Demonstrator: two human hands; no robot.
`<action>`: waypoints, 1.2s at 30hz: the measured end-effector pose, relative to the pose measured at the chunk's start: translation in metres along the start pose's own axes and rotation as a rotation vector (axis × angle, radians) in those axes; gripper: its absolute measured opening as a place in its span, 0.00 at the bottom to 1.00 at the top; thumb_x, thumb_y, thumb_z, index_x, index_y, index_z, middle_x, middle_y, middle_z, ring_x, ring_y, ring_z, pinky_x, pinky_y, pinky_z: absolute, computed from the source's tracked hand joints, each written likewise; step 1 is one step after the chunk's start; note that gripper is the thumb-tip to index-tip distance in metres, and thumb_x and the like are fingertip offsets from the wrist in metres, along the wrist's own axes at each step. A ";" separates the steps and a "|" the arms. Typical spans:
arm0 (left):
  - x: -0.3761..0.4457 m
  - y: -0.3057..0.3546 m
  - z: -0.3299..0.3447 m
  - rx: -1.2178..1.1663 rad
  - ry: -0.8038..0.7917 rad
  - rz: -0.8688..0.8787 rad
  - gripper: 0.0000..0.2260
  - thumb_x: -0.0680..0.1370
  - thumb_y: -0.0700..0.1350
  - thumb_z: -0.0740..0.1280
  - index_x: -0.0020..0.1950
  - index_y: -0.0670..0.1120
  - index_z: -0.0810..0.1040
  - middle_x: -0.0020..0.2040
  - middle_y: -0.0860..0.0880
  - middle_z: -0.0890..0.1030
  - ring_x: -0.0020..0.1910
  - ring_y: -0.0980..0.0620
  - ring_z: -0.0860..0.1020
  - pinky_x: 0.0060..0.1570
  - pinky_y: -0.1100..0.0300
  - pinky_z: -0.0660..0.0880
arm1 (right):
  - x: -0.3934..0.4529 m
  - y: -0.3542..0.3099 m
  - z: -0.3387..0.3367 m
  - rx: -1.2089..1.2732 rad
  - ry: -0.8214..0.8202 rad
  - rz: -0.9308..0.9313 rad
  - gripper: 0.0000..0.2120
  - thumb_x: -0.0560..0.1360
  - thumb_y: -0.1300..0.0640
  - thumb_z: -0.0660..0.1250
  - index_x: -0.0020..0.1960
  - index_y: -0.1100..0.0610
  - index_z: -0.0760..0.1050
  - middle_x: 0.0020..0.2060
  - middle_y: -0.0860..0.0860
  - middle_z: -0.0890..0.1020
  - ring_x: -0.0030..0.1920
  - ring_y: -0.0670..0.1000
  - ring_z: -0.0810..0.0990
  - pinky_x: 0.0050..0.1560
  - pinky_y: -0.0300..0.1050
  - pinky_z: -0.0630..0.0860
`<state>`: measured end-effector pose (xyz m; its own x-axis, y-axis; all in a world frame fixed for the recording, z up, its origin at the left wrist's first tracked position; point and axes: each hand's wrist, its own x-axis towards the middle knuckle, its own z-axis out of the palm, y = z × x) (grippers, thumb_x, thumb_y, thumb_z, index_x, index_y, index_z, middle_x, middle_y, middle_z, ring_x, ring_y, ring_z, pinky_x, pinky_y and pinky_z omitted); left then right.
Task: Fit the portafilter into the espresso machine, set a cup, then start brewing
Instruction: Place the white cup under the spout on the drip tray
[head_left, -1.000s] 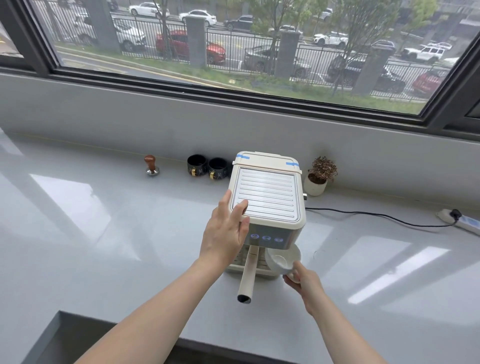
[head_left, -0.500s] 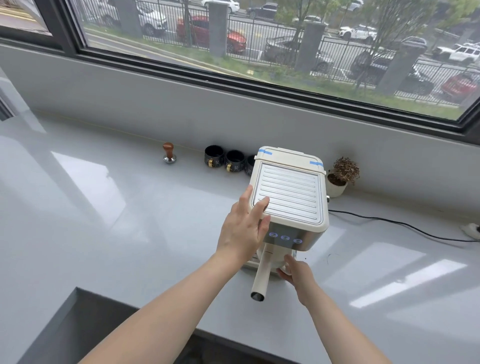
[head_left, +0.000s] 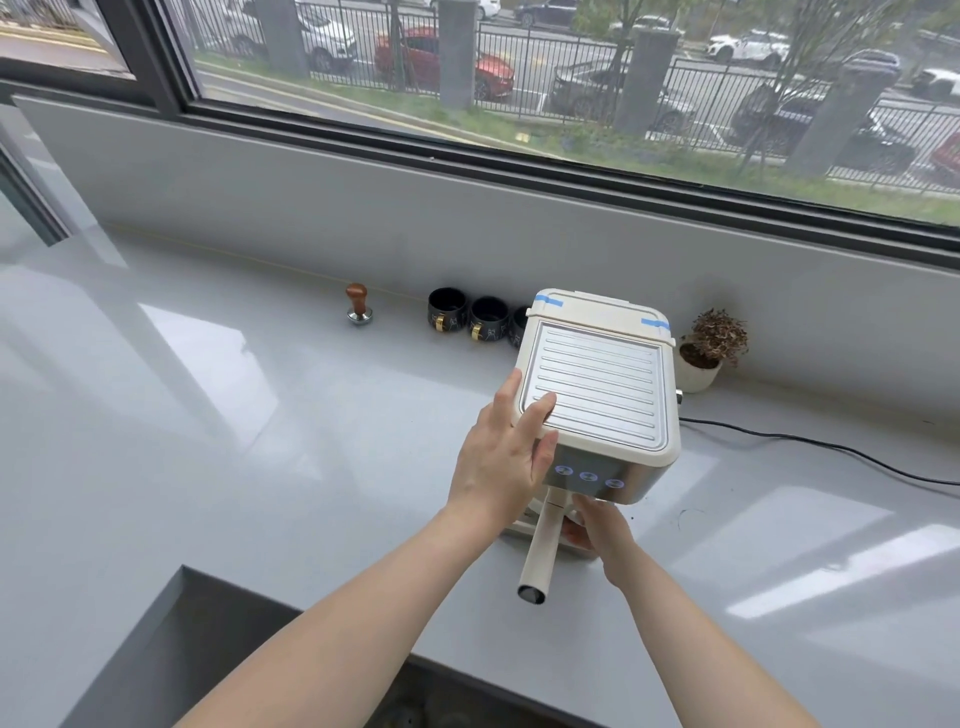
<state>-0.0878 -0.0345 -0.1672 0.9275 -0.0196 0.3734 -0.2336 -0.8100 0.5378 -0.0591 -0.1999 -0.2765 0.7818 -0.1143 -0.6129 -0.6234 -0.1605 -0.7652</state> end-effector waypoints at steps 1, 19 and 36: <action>0.000 0.000 0.000 0.000 0.003 -0.001 0.20 0.79 0.55 0.52 0.68 0.51 0.69 0.76 0.42 0.62 0.61 0.40 0.72 0.50 0.47 0.77 | 0.001 -0.001 0.000 0.001 -0.005 0.001 0.09 0.73 0.51 0.64 0.39 0.55 0.73 0.30 0.49 0.76 0.31 0.51 0.79 0.41 0.43 0.80; 0.000 -0.003 0.002 0.029 -0.007 0.004 0.19 0.80 0.55 0.52 0.69 0.53 0.67 0.76 0.43 0.61 0.60 0.41 0.72 0.47 0.48 0.78 | 0.010 -0.001 -0.004 -0.020 0.055 0.010 0.08 0.70 0.54 0.65 0.39 0.59 0.75 0.35 0.54 0.81 0.34 0.53 0.78 0.36 0.41 0.75; -0.001 -0.006 0.008 -0.011 0.024 0.002 0.19 0.80 0.56 0.51 0.68 0.54 0.68 0.76 0.46 0.61 0.60 0.43 0.70 0.46 0.49 0.77 | -0.052 -0.075 -0.079 0.264 0.483 -0.423 0.06 0.76 0.58 0.60 0.49 0.55 0.75 0.50 0.56 0.81 0.43 0.52 0.80 0.50 0.50 0.79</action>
<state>-0.0848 -0.0344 -0.1761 0.9198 -0.0065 0.3923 -0.2384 -0.8033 0.5458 -0.0522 -0.2599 -0.1720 0.8372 -0.5281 -0.1421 -0.1978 -0.0502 -0.9790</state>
